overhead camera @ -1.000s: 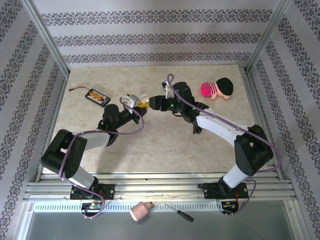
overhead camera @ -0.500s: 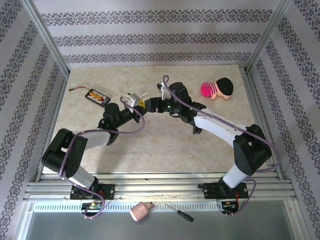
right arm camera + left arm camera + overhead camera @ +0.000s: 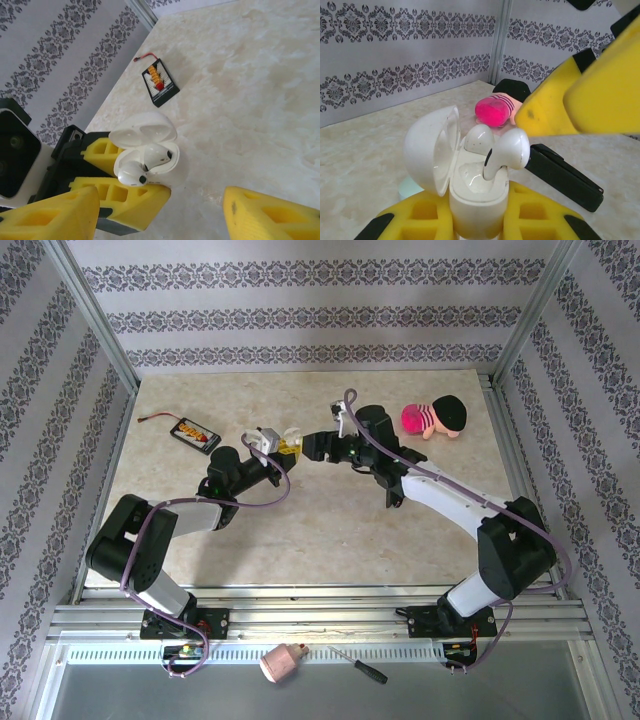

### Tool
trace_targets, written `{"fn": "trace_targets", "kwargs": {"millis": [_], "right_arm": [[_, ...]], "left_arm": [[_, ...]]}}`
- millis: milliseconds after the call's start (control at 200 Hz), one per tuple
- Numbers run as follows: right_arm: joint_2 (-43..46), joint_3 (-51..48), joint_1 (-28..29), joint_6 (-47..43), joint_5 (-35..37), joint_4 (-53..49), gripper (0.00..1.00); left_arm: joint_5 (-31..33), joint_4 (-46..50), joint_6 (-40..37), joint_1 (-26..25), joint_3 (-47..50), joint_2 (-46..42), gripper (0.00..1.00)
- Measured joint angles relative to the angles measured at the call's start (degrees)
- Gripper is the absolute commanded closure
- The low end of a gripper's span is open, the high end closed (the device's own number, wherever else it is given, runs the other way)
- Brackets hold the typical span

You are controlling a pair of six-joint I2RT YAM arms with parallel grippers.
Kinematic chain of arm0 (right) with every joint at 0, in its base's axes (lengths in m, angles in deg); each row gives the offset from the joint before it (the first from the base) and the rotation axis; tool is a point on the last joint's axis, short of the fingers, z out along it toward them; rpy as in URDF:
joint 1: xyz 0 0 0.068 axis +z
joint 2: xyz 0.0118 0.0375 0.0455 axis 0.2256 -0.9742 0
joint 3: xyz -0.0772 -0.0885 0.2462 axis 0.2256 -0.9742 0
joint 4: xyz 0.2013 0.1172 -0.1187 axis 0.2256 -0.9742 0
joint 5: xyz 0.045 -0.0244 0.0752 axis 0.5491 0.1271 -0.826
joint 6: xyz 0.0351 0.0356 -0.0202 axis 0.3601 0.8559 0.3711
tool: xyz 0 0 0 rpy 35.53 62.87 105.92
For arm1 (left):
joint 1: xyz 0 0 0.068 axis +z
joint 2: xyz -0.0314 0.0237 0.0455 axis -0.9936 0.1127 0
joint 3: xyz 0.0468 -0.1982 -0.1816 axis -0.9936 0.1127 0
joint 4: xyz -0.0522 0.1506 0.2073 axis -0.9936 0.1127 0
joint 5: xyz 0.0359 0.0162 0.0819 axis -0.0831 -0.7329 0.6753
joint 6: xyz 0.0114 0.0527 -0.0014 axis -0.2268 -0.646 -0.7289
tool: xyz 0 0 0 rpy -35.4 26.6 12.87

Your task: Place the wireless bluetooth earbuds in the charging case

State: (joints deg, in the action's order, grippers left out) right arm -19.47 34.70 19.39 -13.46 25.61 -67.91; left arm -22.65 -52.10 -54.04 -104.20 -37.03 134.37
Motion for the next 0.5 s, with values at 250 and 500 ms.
{"fn": "trace_targets", "kwargs": {"millis": [250, 500], "right_arm": [[-0.07, 0.02, -0.85, 1.05, 1.05, 0.39, 0.35], [-2.21, 0.35, -1.20, 1.05, 1.05, 0.00, 0.37]], "left_arm": [[-1.09, -0.35, 0.00, 0.02, 0.00, 0.24, 1.00], [-2.47, -1.14, 0.26, 0.04, 0.00, 0.24, 1.00]]}}
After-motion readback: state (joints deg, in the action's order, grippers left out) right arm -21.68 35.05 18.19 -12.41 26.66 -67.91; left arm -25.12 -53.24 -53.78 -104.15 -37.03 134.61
